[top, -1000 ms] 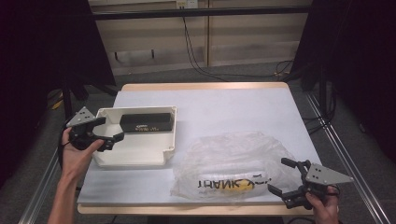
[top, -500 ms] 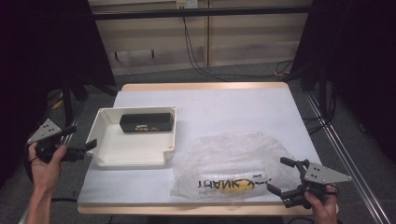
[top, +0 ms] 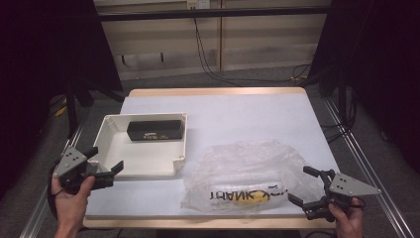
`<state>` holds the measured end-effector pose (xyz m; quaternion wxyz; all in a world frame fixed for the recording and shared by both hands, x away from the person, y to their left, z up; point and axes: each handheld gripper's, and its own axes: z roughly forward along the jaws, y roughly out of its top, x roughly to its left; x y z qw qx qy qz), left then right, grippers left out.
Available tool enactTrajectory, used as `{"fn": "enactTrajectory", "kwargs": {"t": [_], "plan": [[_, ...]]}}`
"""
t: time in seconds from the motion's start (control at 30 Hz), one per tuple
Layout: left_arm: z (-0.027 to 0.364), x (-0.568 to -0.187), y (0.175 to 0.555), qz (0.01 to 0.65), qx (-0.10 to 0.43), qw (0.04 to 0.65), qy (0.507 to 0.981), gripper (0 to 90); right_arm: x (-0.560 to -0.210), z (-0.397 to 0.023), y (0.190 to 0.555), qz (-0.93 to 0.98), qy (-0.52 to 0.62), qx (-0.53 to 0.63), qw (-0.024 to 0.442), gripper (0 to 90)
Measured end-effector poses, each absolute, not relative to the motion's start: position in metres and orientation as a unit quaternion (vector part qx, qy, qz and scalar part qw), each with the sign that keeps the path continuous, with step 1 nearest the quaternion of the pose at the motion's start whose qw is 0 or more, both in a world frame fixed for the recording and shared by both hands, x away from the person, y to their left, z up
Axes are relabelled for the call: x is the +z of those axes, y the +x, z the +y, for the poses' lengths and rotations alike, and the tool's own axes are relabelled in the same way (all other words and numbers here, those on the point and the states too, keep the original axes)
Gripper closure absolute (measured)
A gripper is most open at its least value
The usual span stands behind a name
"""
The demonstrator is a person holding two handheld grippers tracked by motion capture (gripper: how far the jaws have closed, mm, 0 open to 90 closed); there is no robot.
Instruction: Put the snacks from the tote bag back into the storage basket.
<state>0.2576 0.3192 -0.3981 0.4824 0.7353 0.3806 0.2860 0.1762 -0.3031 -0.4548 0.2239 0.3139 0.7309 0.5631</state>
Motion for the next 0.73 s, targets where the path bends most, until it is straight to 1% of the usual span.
{"fn": "enactTrajectory", "kwargs": {"t": [0.07,0.1,0.17,0.27,0.33,0.4,0.47,0.57,0.6,0.67,0.73], "plan": [[0.312,-0.400,0.254,0.368,0.280,0.486,0.741,2.6,-0.455,-0.304,0.176,0.730,0.316,0.562,0.225,0.0],[0.306,-0.402,0.251,0.367,0.289,0.489,0.736,2.5,-0.455,-0.304,0.176,0.731,0.315,0.562,0.226,0.0],[0.294,-0.403,0.246,0.371,0.289,0.497,0.729,1.9,-0.454,-0.304,0.176,0.731,0.313,0.562,0.227,0.0],[0.278,-0.401,0.239,0.369,0.280,0.514,0.722,2.2,-0.454,-0.306,0.176,0.734,0.309,0.561,0.227,0.0],[0.268,-0.401,0.236,0.361,0.288,0.519,0.719,1.7,-0.455,-0.307,0.177,0.729,0.312,0.563,0.233,0.0],[0.260,-0.406,0.235,0.347,0.302,0.510,0.727,1.8,-0.454,-0.308,0.176,0.730,0.313,0.561,0.233,0.0],[0.252,-0.415,0.234,0.350,0.286,0.520,0.725,1.6,-0.454,-0.309,0.176,0.726,0.314,0.564,0.238,0.0],[0.246,-0.430,0.230,0.341,0.289,0.520,0.728,1.9,-0.454,-0.310,0.175,0.724,0.316,0.565,0.238,0.0],[0.245,-0.436,0.228,0.348,0.285,0.521,0.726,1.9,-0.454,-0.311,0.174,0.723,0.318,0.565,0.237,0.0],[0.244,-0.439,0.225,0.345,0.273,0.517,0.734,1.6,-0.454,-0.312,0.175,0.722,0.319,0.564,0.241,0.0],[0.243,-0.441,0.224,0.343,0.276,0.517,0.734,1.6,-0.453,-0.313,0.176,0.720,0.319,0.568,0.240,0.0]]}}
